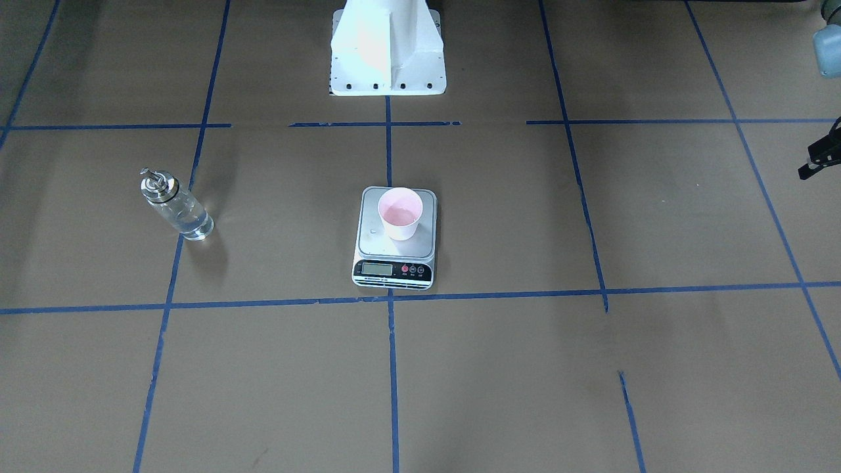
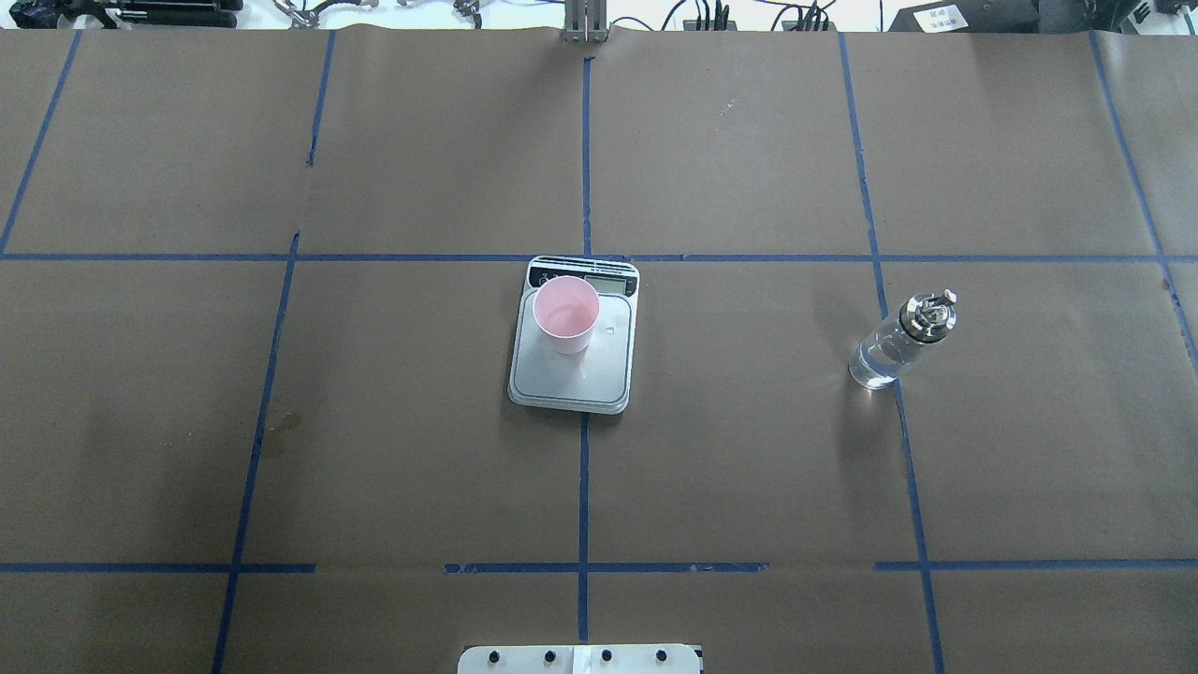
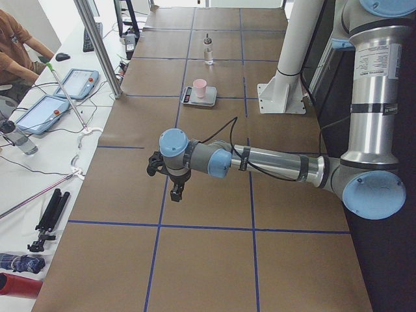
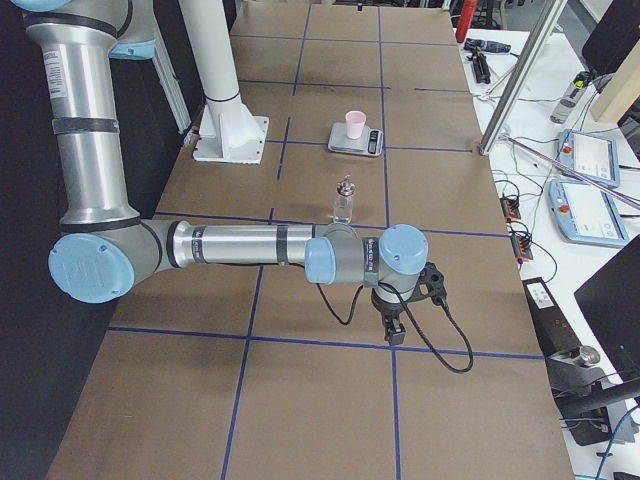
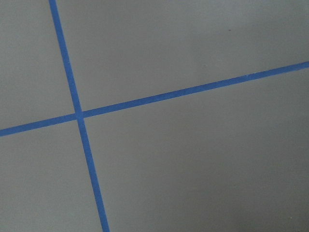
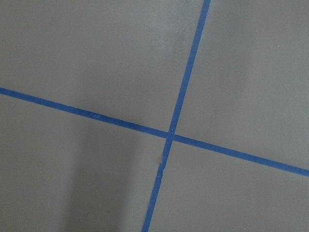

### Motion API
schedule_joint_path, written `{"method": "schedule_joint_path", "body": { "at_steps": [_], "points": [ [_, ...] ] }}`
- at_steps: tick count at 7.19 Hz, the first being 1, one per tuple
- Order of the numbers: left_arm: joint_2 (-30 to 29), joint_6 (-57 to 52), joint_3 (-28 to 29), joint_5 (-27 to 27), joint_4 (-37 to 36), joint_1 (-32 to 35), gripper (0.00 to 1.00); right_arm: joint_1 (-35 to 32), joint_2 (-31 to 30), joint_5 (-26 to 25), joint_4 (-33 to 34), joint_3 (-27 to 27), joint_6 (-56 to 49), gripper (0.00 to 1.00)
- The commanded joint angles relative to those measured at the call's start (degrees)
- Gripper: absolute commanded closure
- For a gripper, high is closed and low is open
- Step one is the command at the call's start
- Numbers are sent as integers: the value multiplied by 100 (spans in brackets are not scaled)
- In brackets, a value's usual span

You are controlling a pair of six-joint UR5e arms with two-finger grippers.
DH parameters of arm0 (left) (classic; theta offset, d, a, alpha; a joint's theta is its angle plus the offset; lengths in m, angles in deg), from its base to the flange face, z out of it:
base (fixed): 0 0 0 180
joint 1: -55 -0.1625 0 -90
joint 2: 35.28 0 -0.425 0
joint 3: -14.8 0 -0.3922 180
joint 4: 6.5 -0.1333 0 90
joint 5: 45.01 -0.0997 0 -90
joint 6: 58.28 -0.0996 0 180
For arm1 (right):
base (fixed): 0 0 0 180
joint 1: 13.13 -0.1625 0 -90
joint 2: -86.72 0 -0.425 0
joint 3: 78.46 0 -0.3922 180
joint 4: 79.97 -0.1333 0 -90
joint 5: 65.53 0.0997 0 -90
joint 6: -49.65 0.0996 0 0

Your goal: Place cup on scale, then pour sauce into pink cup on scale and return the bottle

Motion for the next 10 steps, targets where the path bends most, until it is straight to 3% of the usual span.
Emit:
{"method": "schedule_joint_path", "body": {
  "at_steps": [1,2,3,4,7,10],
  "points": [
    [-55,-324,204,-93,-431,644,0,131,323,-128,661,10,16,0],
    [-56,-805,309,-459,-641,1039,0,105,508,-146,1239,28,-80,0],
    [-195,-793,406,-593,-843,1217,0,105,492,-181,1297,37,-89,0],
    [-257,-845,668,-560,-854,1218,0,105,431,-268,1315,115,-107,0],
    [-276,-863,627,-524,-740,1008,0,228,351,-234,1289,107,-81,0],
    [-311,-810,960,-524,-406,797,0,220,195,-68,1245,203,-19,0]
  ]
}}
